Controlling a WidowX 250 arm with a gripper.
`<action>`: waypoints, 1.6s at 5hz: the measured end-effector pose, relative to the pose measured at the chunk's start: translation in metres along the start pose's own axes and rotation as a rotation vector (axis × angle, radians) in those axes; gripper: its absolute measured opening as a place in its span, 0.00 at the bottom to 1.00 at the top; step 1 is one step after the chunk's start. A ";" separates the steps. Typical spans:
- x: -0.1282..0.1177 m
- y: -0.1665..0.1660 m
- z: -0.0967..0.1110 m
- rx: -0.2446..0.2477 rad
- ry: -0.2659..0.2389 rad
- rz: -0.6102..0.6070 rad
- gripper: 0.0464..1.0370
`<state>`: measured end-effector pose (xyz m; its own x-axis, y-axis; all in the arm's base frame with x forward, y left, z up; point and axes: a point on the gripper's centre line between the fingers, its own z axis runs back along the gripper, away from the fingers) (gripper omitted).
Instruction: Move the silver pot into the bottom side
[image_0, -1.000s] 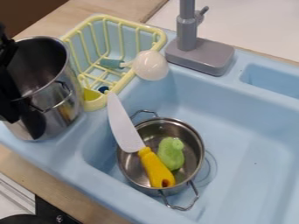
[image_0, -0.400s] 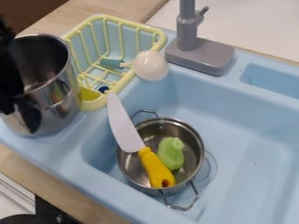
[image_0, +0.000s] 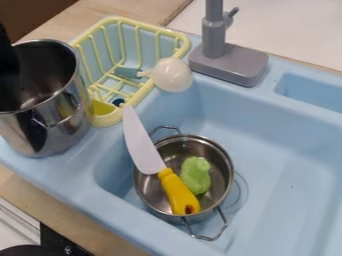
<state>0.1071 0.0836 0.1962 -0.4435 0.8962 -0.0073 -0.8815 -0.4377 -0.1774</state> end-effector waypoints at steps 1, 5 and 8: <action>-0.009 -0.005 0.012 -0.017 0.008 -0.049 0.96; -0.093 -0.055 -0.011 -0.083 0.119 -0.447 0.96; -0.133 -0.067 -0.021 -0.100 0.147 -0.623 0.96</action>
